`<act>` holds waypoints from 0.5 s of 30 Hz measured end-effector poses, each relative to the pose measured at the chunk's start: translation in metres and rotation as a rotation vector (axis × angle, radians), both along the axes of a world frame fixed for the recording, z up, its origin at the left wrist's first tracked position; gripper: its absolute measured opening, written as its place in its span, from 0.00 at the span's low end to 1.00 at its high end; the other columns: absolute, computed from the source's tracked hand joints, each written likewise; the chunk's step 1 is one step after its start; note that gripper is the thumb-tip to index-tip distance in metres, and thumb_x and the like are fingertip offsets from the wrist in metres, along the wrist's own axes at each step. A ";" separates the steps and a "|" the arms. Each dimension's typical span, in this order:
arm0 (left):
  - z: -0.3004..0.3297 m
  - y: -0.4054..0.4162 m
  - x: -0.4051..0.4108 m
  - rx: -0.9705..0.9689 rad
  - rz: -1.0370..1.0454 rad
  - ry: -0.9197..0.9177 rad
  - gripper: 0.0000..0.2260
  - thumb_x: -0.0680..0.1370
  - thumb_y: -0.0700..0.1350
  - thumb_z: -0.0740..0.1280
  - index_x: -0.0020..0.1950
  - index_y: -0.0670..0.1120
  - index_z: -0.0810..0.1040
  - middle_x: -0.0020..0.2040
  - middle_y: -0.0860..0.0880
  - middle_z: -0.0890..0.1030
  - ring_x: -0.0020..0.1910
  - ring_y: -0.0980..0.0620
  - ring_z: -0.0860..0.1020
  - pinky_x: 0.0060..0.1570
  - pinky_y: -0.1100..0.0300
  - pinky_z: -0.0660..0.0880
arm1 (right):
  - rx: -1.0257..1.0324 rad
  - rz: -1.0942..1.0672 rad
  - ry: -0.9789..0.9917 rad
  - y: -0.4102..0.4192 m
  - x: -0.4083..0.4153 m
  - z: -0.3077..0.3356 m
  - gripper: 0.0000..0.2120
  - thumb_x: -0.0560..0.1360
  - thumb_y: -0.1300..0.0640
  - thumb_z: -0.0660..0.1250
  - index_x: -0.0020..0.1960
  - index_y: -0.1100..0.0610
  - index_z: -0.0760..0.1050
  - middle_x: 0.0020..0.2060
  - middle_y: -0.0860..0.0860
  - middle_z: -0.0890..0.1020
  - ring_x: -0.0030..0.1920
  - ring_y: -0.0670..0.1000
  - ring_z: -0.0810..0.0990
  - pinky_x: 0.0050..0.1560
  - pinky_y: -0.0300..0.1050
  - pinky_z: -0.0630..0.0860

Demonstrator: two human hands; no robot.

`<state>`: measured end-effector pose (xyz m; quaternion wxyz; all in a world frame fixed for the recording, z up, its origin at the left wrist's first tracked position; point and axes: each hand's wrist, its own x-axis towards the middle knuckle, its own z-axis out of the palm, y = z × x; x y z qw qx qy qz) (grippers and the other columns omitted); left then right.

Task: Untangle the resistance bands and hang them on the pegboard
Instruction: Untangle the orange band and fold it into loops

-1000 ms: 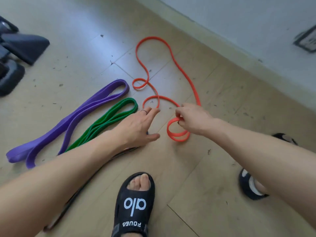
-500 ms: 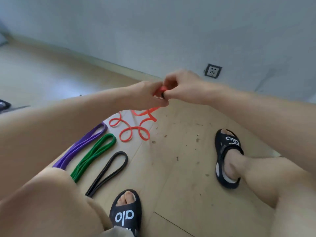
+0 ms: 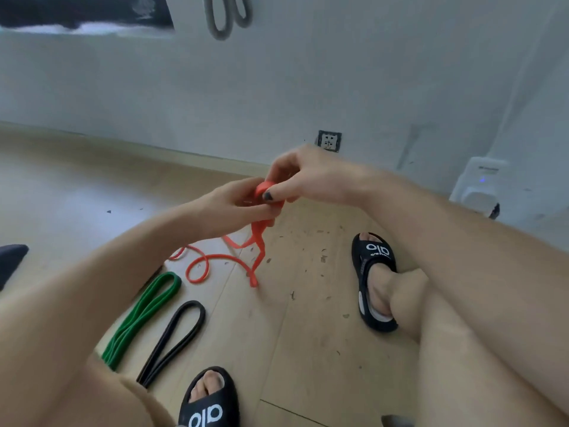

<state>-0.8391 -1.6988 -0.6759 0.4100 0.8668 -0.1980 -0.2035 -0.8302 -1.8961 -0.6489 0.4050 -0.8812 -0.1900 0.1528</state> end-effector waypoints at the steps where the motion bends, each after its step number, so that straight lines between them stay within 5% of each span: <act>1: 0.002 0.001 0.001 -0.008 0.003 -0.002 0.08 0.83 0.46 0.67 0.59 0.44 0.79 0.50 0.45 0.85 0.52 0.47 0.85 0.59 0.47 0.81 | 0.021 -0.006 0.006 -0.003 0.001 0.000 0.03 0.76 0.53 0.74 0.48 0.51 0.84 0.44 0.47 0.86 0.48 0.45 0.85 0.52 0.43 0.82; 5: 0.004 0.005 0.009 -0.058 0.037 0.025 0.13 0.82 0.52 0.67 0.62 0.46 0.79 0.54 0.47 0.86 0.56 0.47 0.84 0.64 0.43 0.78 | 0.096 -0.065 0.038 -0.013 0.004 0.002 0.06 0.77 0.51 0.72 0.52 0.52 0.84 0.47 0.48 0.87 0.50 0.45 0.85 0.56 0.46 0.82; 9: 0.007 -0.002 0.008 -0.150 0.024 0.052 0.15 0.82 0.54 0.65 0.65 0.49 0.77 0.56 0.46 0.83 0.55 0.49 0.84 0.63 0.49 0.79 | 0.162 -0.105 0.131 -0.011 0.004 0.004 0.15 0.79 0.46 0.68 0.54 0.57 0.82 0.52 0.55 0.85 0.55 0.54 0.84 0.60 0.53 0.81; 12: 0.005 -0.003 0.009 -0.185 0.028 0.111 0.23 0.80 0.63 0.64 0.67 0.49 0.75 0.59 0.42 0.80 0.55 0.46 0.83 0.64 0.48 0.79 | 0.170 -0.135 0.170 -0.005 0.004 0.001 0.13 0.82 0.47 0.65 0.52 0.58 0.79 0.46 0.55 0.85 0.47 0.55 0.85 0.52 0.50 0.84; 15: 0.001 0.000 0.013 -0.202 0.022 0.133 0.19 0.83 0.59 0.61 0.66 0.49 0.76 0.59 0.38 0.79 0.52 0.46 0.82 0.63 0.47 0.79 | 0.264 -0.153 0.217 -0.003 0.005 0.002 0.08 0.83 0.55 0.65 0.47 0.59 0.75 0.42 0.56 0.84 0.40 0.53 0.84 0.43 0.46 0.82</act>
